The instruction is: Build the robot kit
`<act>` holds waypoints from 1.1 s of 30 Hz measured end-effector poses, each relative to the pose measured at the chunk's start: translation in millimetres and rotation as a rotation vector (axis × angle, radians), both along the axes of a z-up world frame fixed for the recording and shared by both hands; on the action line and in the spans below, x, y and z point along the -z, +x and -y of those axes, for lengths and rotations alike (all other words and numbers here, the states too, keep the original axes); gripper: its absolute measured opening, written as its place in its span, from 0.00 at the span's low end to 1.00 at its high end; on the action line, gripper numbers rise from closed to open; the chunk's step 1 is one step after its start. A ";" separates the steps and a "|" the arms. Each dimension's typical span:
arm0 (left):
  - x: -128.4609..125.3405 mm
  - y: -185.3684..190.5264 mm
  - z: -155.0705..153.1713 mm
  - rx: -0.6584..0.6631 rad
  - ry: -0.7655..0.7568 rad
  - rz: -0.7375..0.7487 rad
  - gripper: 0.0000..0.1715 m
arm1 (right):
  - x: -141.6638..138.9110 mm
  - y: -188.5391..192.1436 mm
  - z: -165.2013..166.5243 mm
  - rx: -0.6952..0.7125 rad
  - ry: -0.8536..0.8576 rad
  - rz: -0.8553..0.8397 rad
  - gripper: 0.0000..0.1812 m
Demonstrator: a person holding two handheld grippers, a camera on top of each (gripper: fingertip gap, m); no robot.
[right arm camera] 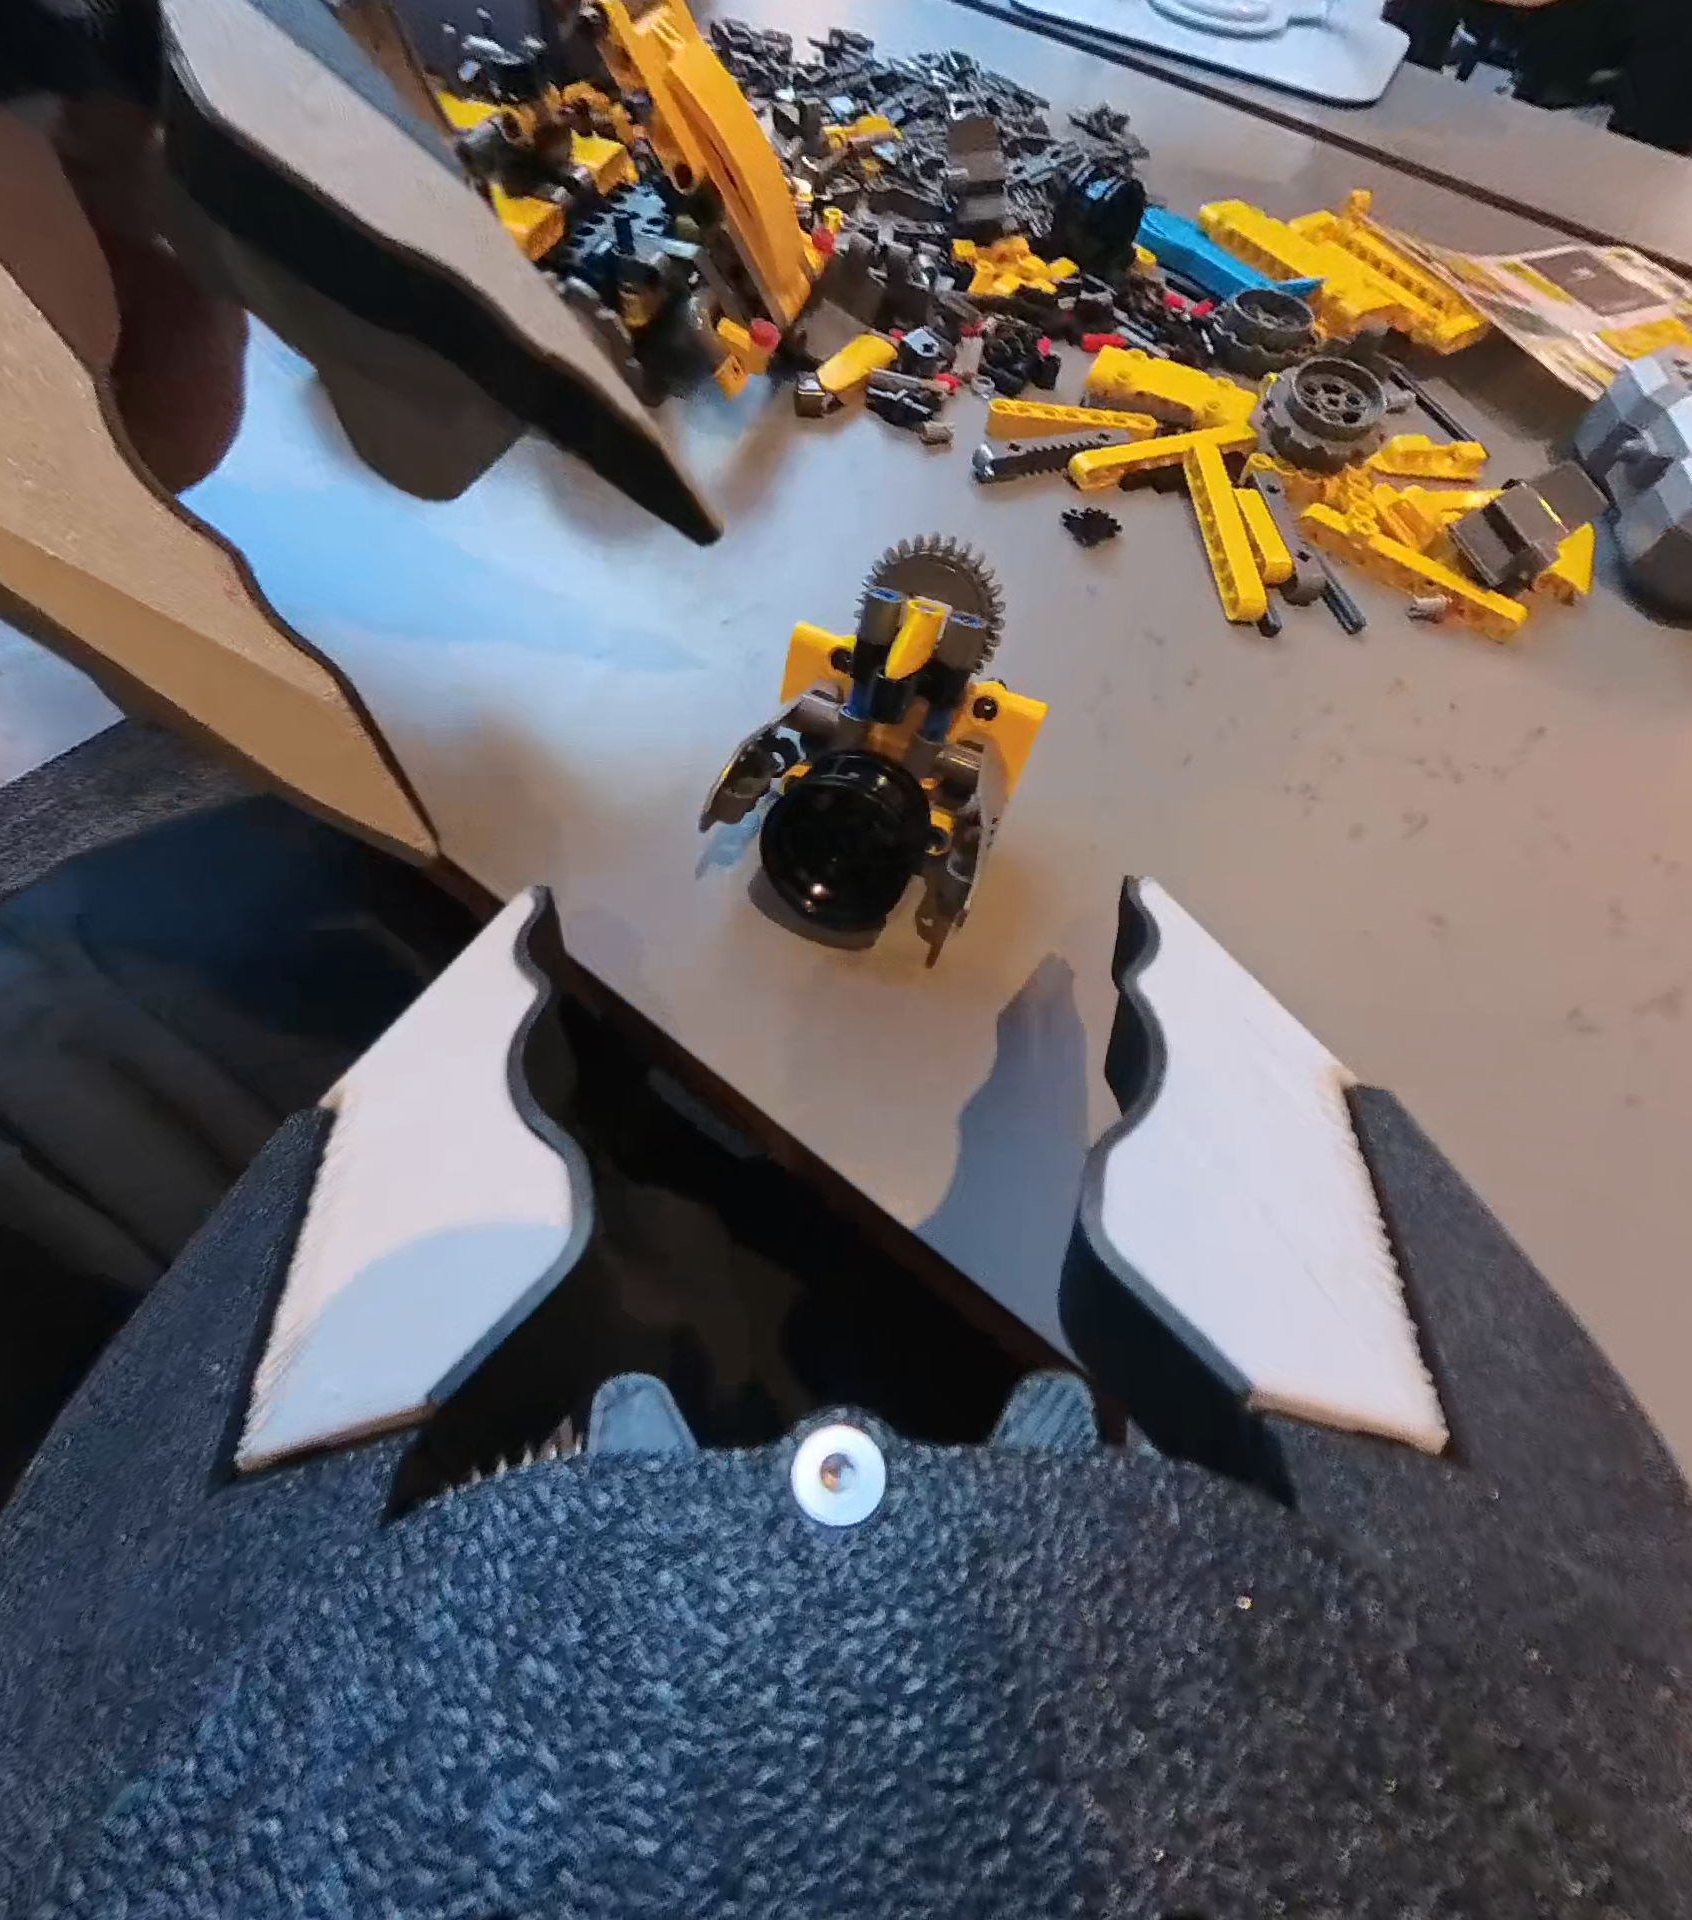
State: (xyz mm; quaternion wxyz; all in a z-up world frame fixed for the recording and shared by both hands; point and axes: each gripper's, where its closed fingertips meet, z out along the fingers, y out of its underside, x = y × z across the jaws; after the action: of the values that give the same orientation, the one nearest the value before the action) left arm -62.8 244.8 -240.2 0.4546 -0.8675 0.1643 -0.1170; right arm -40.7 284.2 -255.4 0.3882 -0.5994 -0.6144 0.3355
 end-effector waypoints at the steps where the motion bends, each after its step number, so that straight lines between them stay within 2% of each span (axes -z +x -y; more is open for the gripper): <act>1: -1.3 -3.0 -4.7 0.007 0.003 -0.014 0.52 | 0.6 -1.8 -1.7 0.007 -0.004 0.009 0.57; 3: -0.4 -8.2 -13.3 0.035 -0.005 -0.022 0.49 | 1.8 -6.6 -1.5 0.006 -0.028 0.028 0.55; 9: 8.9 -12.8 -25.6 0.094 -0.083 0.017 0.48 | 8.1 -18.5 -2.5 -0.005 -0.041 0.080 0.51; 12: 12.5 -9.8 -24.9 0.119 -0.095 0.049 0.43 | 11.8 -19.6 -5.4 -0.007 -0.039 0.097 0.50; 18: 25.5 -1.7 -18.8 0.174 -0.139 0.053 0.45 | 12.3 -17.0 -15.6 0.000 -0.023 0.104 0.48; 29: 25.1 18.6 -9.6 0.215 -0.145 0.063 0.45 | 16.2 -6.4 -36.1 0.027 -0.009 0.131 0.45; 33: 25.0 31.4 -6.3 0.241 -0.143 0.059 0.45 | 18.9 4.5 -39.9 -0.003 -0.009 0.153 0.44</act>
State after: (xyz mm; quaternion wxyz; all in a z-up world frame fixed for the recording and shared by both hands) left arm -31.4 251.1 -265.1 0.3789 -0.8679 0.2452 -0.2075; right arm -36.3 324.0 -274.3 0.3368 -0.6244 -0.6415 0.2919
